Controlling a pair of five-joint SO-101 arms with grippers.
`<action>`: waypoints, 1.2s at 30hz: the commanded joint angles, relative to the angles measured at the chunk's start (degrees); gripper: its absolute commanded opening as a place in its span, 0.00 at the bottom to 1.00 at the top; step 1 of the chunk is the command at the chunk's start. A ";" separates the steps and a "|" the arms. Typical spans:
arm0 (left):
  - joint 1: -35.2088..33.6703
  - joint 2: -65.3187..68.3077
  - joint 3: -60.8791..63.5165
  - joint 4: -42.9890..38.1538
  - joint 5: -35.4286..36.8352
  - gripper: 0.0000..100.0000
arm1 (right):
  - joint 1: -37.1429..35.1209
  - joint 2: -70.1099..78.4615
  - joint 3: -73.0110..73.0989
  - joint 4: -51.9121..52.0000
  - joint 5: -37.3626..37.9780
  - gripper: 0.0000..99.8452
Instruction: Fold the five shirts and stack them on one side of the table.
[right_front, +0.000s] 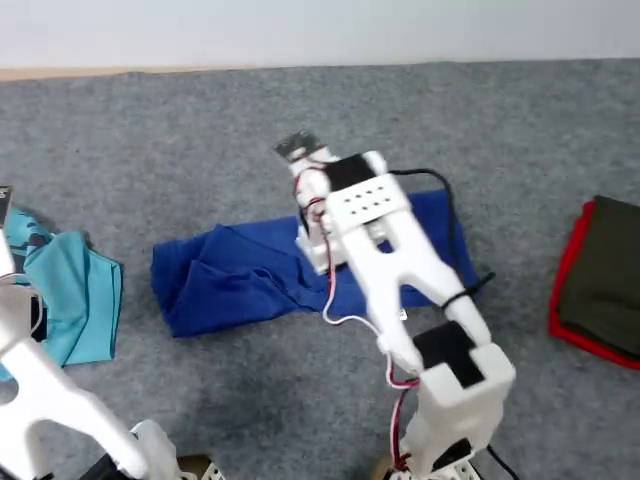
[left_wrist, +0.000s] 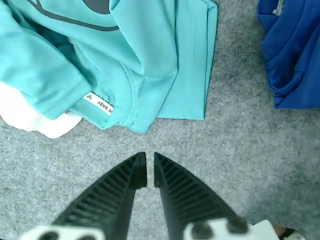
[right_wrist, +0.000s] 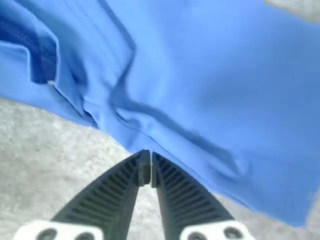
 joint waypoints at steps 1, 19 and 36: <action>-0.18 -1.41 -0.13 -0.62 -0.09 0.03 | 4.62 -4.09 -2.02 2.24 1.23 0.11; 2.73 -1.41 0.22 -0.62 0.00 0.03 | 18.51 13.67 -9.93 -5.05 -7.82 0.37; 2.46 -1.41 0.75 -0.35 0.09 0.03 | 20.44 30.81 -22.95 -5.93 -10.29 0.37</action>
